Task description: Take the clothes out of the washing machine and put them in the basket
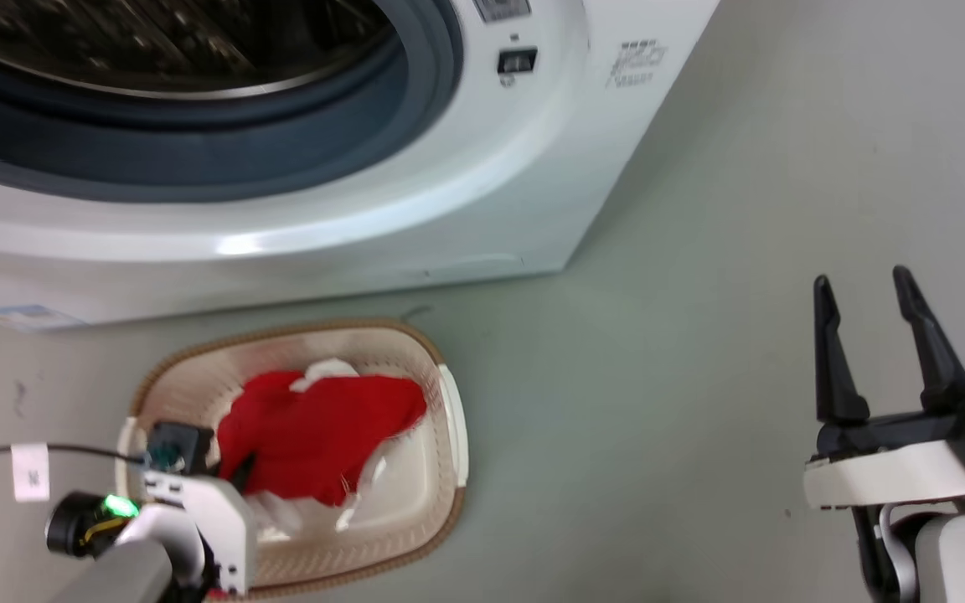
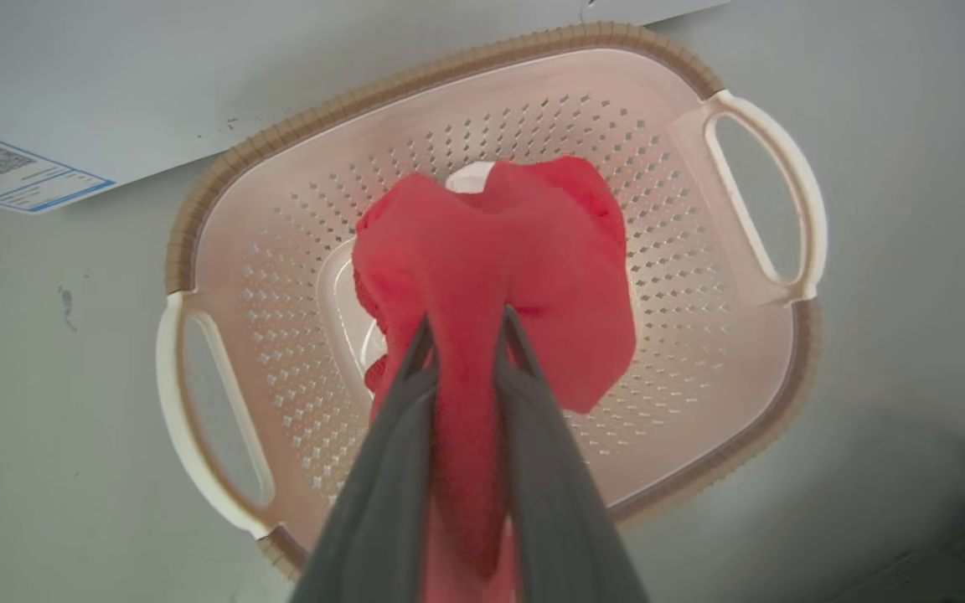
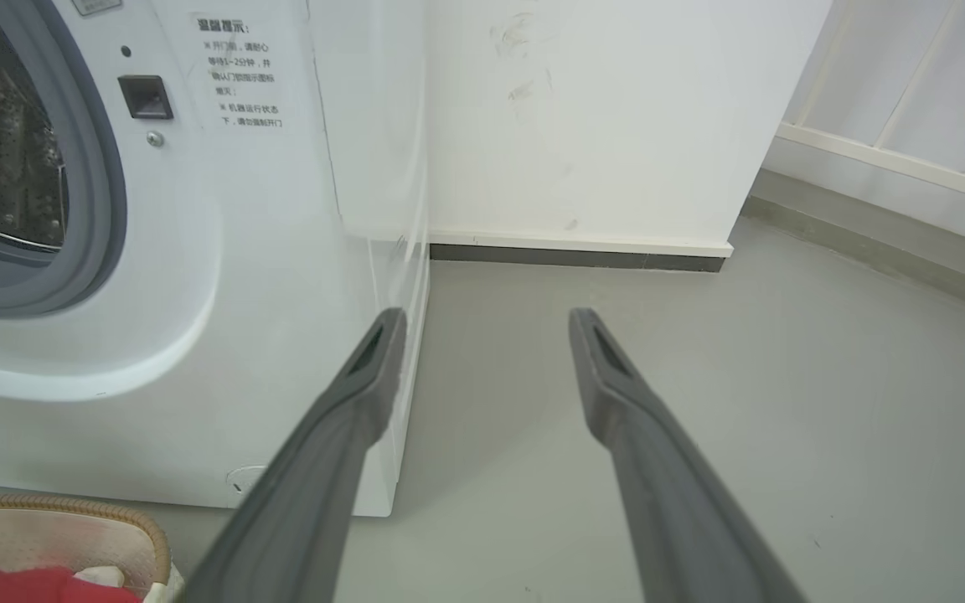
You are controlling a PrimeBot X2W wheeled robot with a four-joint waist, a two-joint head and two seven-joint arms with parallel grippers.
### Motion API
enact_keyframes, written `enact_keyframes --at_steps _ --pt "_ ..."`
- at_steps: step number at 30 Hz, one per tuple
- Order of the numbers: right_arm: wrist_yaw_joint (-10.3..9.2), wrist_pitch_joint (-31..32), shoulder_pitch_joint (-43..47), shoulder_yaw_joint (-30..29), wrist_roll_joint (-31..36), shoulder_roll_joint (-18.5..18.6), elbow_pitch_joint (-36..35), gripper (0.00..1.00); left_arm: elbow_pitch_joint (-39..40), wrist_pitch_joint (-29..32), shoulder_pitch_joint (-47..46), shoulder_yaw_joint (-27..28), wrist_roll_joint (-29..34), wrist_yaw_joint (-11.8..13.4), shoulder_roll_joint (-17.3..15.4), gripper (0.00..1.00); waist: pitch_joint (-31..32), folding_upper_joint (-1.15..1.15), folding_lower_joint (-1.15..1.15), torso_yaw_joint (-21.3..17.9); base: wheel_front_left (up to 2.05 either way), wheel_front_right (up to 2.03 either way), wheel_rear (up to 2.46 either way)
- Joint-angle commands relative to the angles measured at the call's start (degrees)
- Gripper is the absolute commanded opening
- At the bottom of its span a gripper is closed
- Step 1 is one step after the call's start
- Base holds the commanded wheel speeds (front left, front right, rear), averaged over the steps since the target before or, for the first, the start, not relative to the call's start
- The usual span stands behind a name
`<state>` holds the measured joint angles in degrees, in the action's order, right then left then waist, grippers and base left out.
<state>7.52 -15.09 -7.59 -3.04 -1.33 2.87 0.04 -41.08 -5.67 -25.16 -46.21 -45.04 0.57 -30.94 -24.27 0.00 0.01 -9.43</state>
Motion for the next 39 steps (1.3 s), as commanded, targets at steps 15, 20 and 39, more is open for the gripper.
enact_keyframes --at_steps 15,20,39 --pt "-0.06 -0.1 -1.8 0.1 -0.5 0.0 -4.0 1.00 -24.5 -5.6 -14.4 0.2 1.0 -4.8 6.0 0.00 -16.3 0.00 -0.01 -3.7 0.00 0.00 0.00" --pt "-0.06 -0.1 -1.7 0.4 0.3 0.0 -5.1 1.00 -28.1 -7.6 -17.4 1.2 0.5 -5.4 7.0 0.00 -18.8 0.00 -0.01 -4.2 0.00 0.00 0.00" --pt "-0.05 -0.1 -2.6 1.3 -0.5 0.0 -2.7 1.00 -31.8 -9.5 -17.5 3.4 -1.5 -6.0 9.2 1.00 -13.4 0.00 -0.01 -2.9 0.00 0.00 0.00"
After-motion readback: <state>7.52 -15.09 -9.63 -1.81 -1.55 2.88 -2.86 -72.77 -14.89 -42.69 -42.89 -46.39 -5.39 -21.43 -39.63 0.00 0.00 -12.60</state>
